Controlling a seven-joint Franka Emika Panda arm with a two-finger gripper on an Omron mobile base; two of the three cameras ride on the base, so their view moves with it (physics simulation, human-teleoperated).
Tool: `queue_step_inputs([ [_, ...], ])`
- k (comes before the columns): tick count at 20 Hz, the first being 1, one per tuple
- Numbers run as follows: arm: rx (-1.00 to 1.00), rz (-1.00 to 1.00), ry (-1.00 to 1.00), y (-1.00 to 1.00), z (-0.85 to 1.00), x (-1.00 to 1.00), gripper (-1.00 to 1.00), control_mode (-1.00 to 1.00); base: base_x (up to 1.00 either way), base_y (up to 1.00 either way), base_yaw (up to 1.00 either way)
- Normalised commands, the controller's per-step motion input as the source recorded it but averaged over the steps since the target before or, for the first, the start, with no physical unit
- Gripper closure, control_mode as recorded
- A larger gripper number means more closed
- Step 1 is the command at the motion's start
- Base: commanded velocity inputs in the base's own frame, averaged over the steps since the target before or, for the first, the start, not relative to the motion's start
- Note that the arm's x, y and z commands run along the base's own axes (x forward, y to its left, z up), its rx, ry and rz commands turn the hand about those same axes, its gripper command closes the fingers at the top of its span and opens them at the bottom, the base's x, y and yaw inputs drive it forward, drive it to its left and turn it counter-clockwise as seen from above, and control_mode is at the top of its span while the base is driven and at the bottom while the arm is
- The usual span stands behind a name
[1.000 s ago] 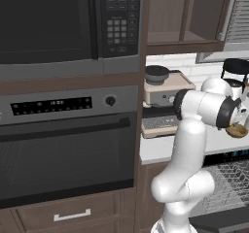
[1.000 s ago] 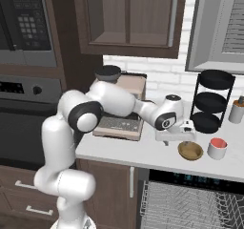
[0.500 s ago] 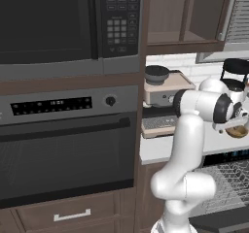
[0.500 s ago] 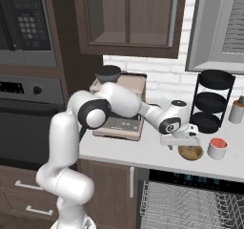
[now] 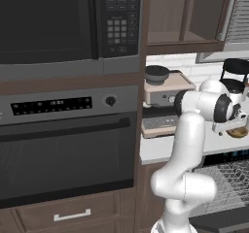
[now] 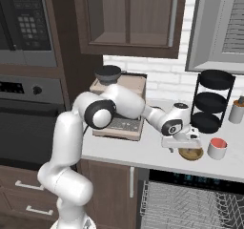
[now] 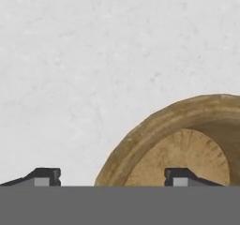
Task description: Pick up the cup and bowl from the counter, place them in the dishwasher, and close the dishwasher door.
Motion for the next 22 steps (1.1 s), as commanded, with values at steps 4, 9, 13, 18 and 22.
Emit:
queue_step_inputs([
  [4, 0.0, 0.0, 0.0, -0.01, -0.04, 0.01, 1.0, -1.0, 0.0, 0.0, 0.0],
  [9, 0.0, -0.02, 0.0, -0.02, -0.02, 0.0, 1.0, -1.0, 0.0, 0.0, 0.0],
  [13, 0.0, -0.02, -0.05, 0.36, 0.11, -0.61, 1.0, -1.0, 0.0, 0.0, 0.0],
  [18, 0.07, 0.0, -0.14, 0.25, 0.4, -1.0, 1.0, -1.0, 0.0, 0.0, 0.0],
  [22, 0.03, 0.1, -0.08, 0.34, 0.3, -1.0, 1.0, -1.0, 0.0, 0.0, 0.0],
])
